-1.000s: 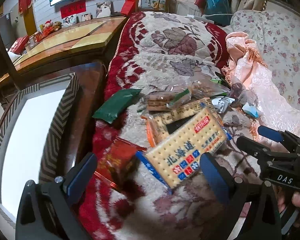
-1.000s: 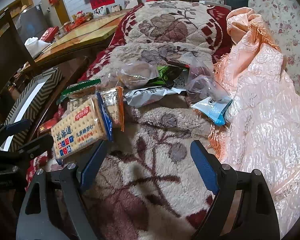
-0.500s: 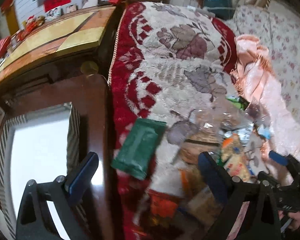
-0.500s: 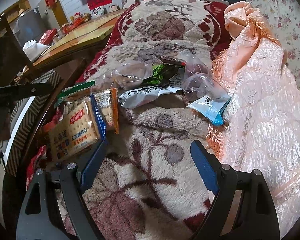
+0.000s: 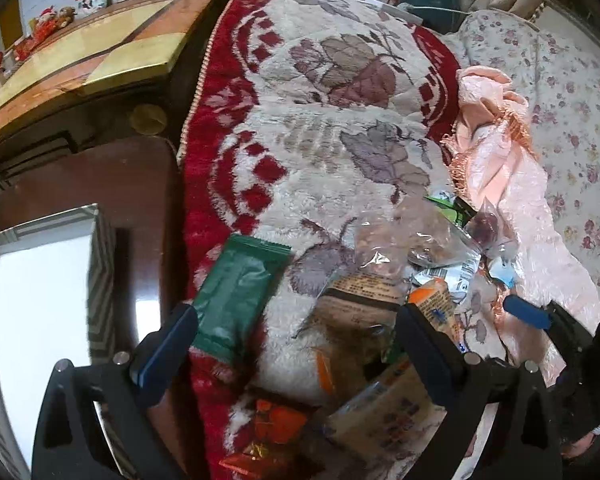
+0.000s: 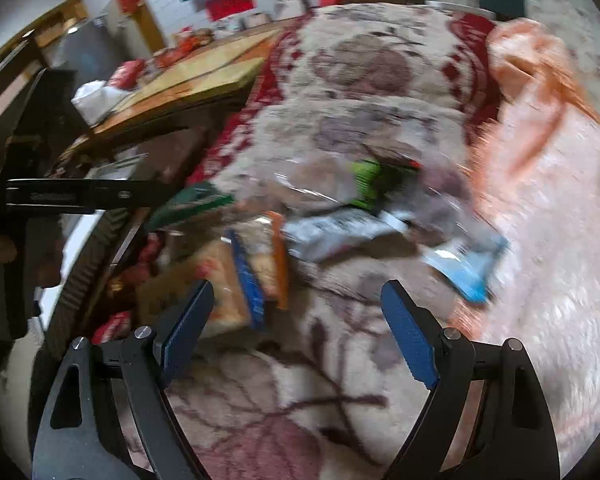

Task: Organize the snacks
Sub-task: 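Move the right tool over the snack pile toward the biscuit packet, then grasp the clear-wrapped biscuit packet with the right gripper and lift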

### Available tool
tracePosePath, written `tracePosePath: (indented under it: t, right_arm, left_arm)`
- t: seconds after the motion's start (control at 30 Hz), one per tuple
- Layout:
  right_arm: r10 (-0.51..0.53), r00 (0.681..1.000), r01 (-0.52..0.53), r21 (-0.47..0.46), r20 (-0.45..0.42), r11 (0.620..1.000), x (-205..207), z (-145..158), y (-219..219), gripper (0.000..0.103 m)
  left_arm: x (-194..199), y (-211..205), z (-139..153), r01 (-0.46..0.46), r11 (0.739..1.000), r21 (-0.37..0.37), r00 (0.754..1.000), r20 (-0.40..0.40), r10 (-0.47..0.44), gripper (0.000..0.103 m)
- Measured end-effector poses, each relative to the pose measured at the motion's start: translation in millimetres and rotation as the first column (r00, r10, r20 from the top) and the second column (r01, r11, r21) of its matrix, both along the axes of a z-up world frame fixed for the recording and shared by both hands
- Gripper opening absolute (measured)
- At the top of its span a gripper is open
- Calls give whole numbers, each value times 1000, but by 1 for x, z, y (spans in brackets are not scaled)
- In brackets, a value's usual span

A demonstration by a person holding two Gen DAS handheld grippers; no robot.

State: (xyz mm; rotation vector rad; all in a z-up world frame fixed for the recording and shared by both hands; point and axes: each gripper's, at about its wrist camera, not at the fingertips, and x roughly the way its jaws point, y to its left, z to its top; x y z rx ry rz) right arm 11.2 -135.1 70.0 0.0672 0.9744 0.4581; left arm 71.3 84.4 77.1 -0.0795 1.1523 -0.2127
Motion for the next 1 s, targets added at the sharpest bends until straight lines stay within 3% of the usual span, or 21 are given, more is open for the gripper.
tracePosePath:
  t: [0.13,0.23,0.3,0.57,0.73,0.77,0.83,0.87,1.0]
  right_arm:
    - [160,987,-161,37,30,986,20,21,31,86]
    - [305,952,-305,18,21,952,41,32,62,86]
    - [384,923,-385,-21,-35,923,60,28,83,86]
    - [501,838,-526,-70,-217,848,93,-5,124,86]
    - [525,811,-559,-74,-258,826,103,-23,138,85]
    - [529,807,-563,-70,-261,824,104,-24,139,83]
    - [536,800,-573,-79,-269,816,104,-25,140,57]
    - [537,796,-577,-82,-280,812,104,-27,140,51]
    - [535,797,-573,-66,-281,817,104,-31,133,51]
  left_arm:
    - [-9,13,9,-54,998,16,998,-14,55,101]
    - [-18,27,10,-57,998,-20,998,-40,56,101]
    - [-26,34,8,-36,999,-22,997,-63,35,101]
    - [-55,26,-11,125,992,13,986,-117,-123,101]
    - [-56,9,-29,196,980,36,971,-145,-189,101]
    - [-55,7,-32,202,979,42,970,-148,-193,101]
    - [-53,5,-39,205,978,40,968,-154,-196,101]
    - [-52,3,-42,205,978,31,967,-160,-198,100]
    - [-51,0,-51,218,976,-4,962,-170,-215,98]
